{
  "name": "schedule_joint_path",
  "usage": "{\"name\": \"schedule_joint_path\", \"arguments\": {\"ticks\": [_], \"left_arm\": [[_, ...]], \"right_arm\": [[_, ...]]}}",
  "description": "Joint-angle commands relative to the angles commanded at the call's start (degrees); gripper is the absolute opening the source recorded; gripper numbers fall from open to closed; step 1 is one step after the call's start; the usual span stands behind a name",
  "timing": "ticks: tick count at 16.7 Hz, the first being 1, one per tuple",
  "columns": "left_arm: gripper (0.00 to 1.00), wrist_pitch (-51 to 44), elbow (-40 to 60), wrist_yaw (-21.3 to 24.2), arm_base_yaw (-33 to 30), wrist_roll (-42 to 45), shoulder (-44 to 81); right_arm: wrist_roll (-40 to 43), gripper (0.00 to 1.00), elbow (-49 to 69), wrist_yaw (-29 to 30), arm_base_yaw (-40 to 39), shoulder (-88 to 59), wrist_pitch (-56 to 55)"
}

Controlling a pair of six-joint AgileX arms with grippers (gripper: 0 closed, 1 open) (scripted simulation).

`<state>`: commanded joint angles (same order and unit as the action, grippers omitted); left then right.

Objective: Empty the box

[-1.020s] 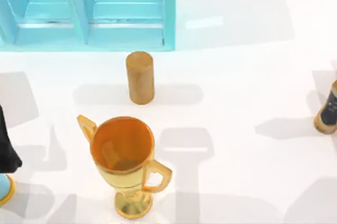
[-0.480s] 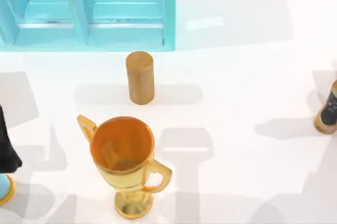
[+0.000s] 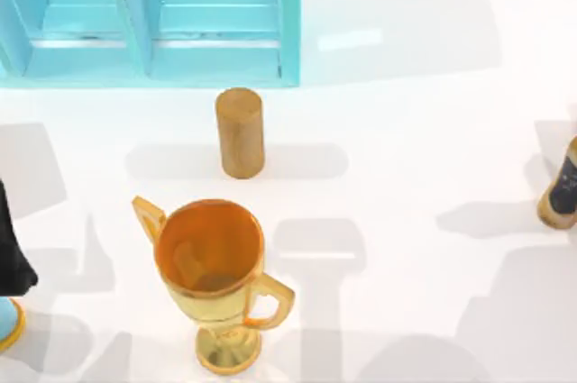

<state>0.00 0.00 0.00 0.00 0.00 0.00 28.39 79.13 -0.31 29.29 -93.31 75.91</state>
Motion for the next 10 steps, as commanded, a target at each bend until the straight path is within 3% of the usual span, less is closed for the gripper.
{"name": "schedule_joint_path", "arguments": {"ticks": [6,10], "left_arm": [[1.0,0.0,0.0,0.0,0.0,0.0,0.0],[1.0,0.0,0.0,0.0,0.0,0.0,0.0]], "right_arm": [[-2.1,0.0,1.8,-0.6,-1.7,-0.6,0.1],[-13.0,0.0,12.6,-2.5,-12.0,-3.7,1.0]]}}
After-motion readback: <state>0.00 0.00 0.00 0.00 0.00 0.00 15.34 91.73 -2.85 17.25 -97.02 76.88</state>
